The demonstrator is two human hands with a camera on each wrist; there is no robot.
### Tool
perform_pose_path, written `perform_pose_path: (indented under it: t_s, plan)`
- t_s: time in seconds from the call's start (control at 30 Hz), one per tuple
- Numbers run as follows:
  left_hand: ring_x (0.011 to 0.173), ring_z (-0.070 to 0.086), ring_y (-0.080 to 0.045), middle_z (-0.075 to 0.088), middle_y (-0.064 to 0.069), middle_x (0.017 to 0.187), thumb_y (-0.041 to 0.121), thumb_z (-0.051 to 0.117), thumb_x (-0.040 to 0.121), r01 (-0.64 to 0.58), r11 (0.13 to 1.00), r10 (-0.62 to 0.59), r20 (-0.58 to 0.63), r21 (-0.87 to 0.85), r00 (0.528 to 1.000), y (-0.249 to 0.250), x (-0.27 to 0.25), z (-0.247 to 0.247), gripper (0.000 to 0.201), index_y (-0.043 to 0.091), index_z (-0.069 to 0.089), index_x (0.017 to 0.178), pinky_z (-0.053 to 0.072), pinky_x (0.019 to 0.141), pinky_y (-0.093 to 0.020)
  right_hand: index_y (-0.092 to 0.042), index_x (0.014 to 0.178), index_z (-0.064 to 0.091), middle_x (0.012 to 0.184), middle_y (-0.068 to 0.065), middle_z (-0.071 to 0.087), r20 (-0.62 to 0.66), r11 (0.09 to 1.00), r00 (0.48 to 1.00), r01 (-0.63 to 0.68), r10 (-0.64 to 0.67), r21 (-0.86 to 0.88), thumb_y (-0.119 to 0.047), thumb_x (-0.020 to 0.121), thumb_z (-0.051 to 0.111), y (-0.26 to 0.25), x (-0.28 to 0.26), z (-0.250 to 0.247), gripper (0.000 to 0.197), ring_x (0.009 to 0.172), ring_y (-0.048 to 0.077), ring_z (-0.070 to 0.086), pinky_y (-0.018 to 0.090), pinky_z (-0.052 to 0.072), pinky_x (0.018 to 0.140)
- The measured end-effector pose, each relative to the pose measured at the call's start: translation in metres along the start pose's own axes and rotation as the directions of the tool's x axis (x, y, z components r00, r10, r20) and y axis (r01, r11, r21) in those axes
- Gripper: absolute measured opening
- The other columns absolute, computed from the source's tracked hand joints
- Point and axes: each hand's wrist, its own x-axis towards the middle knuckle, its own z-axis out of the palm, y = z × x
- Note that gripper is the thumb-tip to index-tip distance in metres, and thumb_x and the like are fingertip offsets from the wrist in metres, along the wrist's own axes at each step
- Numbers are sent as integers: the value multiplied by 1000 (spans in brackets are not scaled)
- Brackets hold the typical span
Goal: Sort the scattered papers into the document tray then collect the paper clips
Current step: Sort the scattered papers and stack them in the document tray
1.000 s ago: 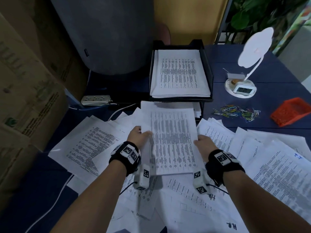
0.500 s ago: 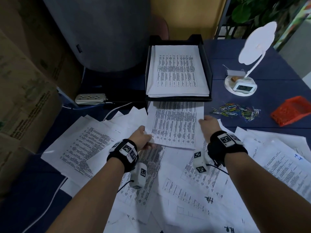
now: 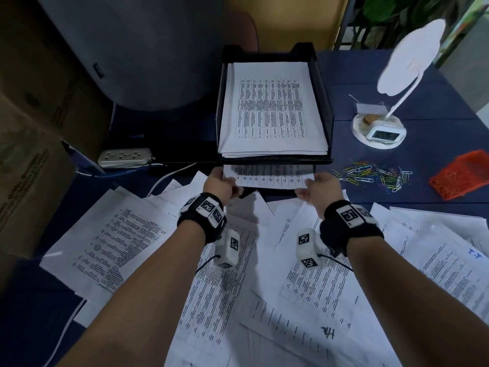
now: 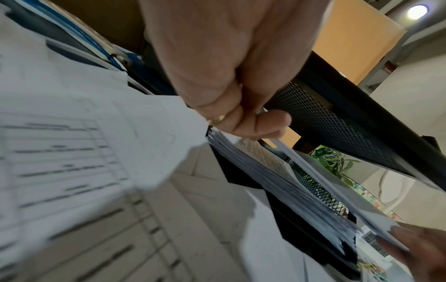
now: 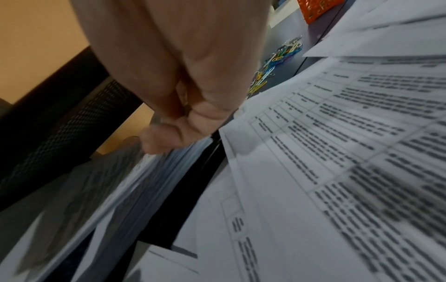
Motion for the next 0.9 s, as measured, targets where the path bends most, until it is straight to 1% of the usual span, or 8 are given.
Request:
perform_pose_path:
  t_s: [0.07,0.2,0.33,0.4,0.47,0.57,0.67,0.9]
  plan:
    - [76,51,-25,46,-14,96,-8,40,94,9,999,-10,-26,-31,1000,0,12,6,17,6,46,102,55,55,-26,-4,98,48,80,12,55,-13,999,999,29,-30,-31,5,93,46,-2,12,1,10,42,5,61,24,56,56]
    - [58,65,-23,58,-16,92,-3,55,89,9,999,-4,-123,36,992,-2,27,13,24,0,52,113,60,64,-34,-13,75,50,71,10,61,-25,992,998,54,-57,-118,5,92,47,0,29,2,25,46,5,63,32,59,69]
    - [73,69,-28,63,-11,91,-3,63,83,5,994,17,-208,108,978,-1,32,12,25,6,55,105,59,62,-31,-5,82,57,65,7,64,-132,968,988,50,-85,-245,4,87,54,1,37,6,11,42,5,61,27,59,56]
    - [82,68,-26,67,-10,92,6,68,82,4,975,48,-223,224,974,-4,37,8,16,10,60,95,59,72,-35,-8,70,58,52,3,60,-182,935,975,61,-131,-349,0,83,59,3,39,5,15,39,10,60,25,54,45]
    - [93,66,-27,69,-12,99,13,66,85,-7,939,87,-218,345,972,-6,35,3,11,10,64,96,55,85,-34,-12,63,57,53,2,58,-168,831,961,95,-220,-547,-10,79,65,5,38,2,18,54,18,60,28,51,55]
    - [97,63,-29,66,-11,93,16,61,90,-98,858,213,-176,504,961,-10,23,-7,17,5,66,101,46,78,-24,-9,90,62,82,7,64,-142,799,960,113,-241,-591,-18,80,66,11,29,-1,14,79,22,60,31,50,73]
    - [93,62,-29,60,-11,94,14,59,89,-147,788,260,-107,597,959,-19,7,-27,16,6,65,101,39,69,-21,-12,94,54,86,13,65,-127,845,971,108,-203,-524,-17,82,66,22,14,1,18,82,32,65,37,53,72]
    - [96,60,-34,58,-17,109,20,56,89,-130,678,234,-45,723,971,-53,-32,-67,19,10,67,101,52,83,-39,-8,107,62,102,10,65,14,745,990,117,-143,-657,-15,89,59,45,-32,4,19,95,25,59,23,42,78]
